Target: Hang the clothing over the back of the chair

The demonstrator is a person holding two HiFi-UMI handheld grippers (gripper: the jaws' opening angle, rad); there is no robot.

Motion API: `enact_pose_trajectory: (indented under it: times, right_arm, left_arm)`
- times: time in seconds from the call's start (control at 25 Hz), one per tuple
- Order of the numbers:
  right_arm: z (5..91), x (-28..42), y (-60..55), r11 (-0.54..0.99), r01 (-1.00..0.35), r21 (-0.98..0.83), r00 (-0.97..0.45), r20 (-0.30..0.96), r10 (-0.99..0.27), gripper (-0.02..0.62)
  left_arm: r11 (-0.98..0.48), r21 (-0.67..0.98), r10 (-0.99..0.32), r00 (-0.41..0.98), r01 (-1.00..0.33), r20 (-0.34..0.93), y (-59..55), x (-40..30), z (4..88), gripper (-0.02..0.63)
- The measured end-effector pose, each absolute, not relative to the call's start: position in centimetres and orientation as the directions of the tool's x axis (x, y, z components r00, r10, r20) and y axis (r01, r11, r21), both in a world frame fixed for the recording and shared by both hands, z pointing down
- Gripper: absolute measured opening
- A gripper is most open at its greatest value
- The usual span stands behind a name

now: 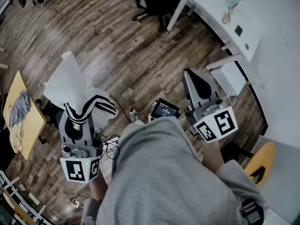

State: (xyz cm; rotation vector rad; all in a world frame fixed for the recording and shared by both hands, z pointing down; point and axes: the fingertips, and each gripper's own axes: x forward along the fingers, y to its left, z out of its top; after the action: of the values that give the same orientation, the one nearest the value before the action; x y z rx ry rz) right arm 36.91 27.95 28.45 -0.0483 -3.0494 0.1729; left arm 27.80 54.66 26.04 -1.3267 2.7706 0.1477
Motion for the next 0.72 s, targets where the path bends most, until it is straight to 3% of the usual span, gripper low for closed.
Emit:
enact_pose_trajectory:
  times: [0.72]
  right_arm:
    - [28.6, 39.2, 24.1, 0.992, 0.017, -0.123, -0.995, 0.097, 0.029, 0.034]
  left_arm:
    - [0.576, 0.141, -0.793, -0.592, -0.805, -0.141, 49.5, 29.0, 25.3, 0.112]
